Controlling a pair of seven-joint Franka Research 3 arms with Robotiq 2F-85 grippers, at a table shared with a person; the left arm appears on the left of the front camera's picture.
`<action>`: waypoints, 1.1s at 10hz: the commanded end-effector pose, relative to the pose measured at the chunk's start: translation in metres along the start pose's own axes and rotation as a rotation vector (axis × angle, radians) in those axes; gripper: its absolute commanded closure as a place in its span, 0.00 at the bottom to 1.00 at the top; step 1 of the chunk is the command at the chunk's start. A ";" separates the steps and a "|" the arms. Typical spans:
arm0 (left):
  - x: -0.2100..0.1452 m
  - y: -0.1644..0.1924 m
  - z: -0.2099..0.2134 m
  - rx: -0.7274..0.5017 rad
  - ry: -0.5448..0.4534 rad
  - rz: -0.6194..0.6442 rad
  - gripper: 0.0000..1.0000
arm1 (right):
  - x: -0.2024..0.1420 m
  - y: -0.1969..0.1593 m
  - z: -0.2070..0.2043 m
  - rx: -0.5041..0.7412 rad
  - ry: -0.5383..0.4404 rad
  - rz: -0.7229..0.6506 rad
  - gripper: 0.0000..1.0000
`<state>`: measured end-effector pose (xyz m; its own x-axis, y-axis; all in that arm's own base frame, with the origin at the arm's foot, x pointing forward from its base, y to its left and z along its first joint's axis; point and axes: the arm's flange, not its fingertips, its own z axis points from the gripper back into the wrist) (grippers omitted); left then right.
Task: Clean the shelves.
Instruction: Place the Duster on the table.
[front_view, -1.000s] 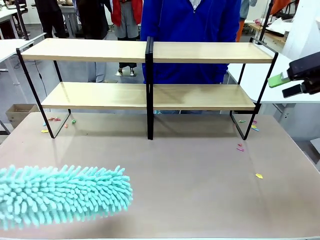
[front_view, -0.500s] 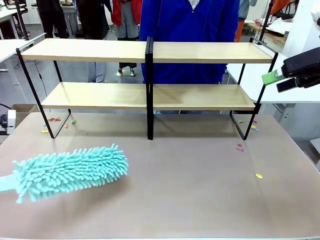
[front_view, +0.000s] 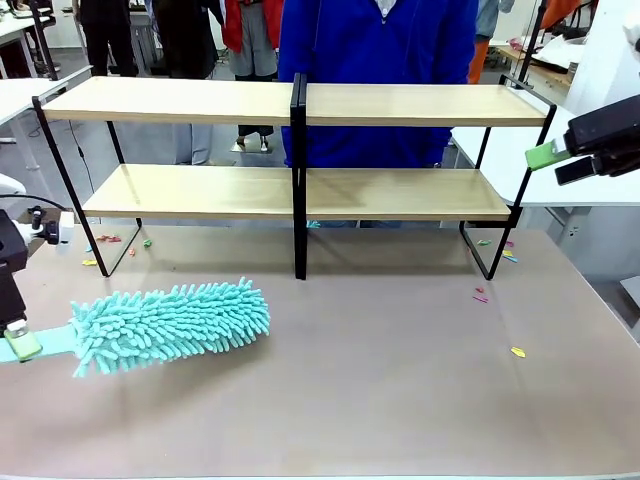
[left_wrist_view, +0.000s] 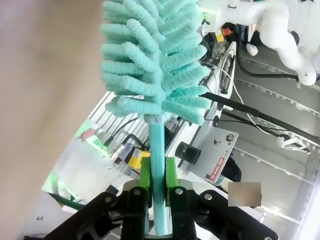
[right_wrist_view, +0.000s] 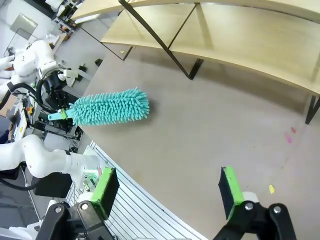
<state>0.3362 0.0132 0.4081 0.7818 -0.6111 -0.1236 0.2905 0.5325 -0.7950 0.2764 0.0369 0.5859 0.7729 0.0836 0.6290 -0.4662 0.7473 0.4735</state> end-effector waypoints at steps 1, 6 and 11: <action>-0.002 0.008 0.015 0.073 -0.017 0.037 0.29 | 0.003 -0.002 -0.002 0.021 -0.023 0.014 0.00; -0.049 -0.012 0.086 0.446 -0.704 0.404 0.09 | 0.003 -0.002 -0.002 0.021 -0.023 0.014 0.00; -0.037 -0.079 0.055 -0.101 -0.940 0.514 0.00 | 0.003 -0.002 -0.002 0.021 -0.023 0.014 0.00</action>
<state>0.3140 0.0409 0.5121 0.9513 0.3036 0.0538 -0.1604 0.6365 -0.7544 0.2768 0.0370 0.5859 0.7728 0.0786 0.6298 -0.4666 0.7430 0.4799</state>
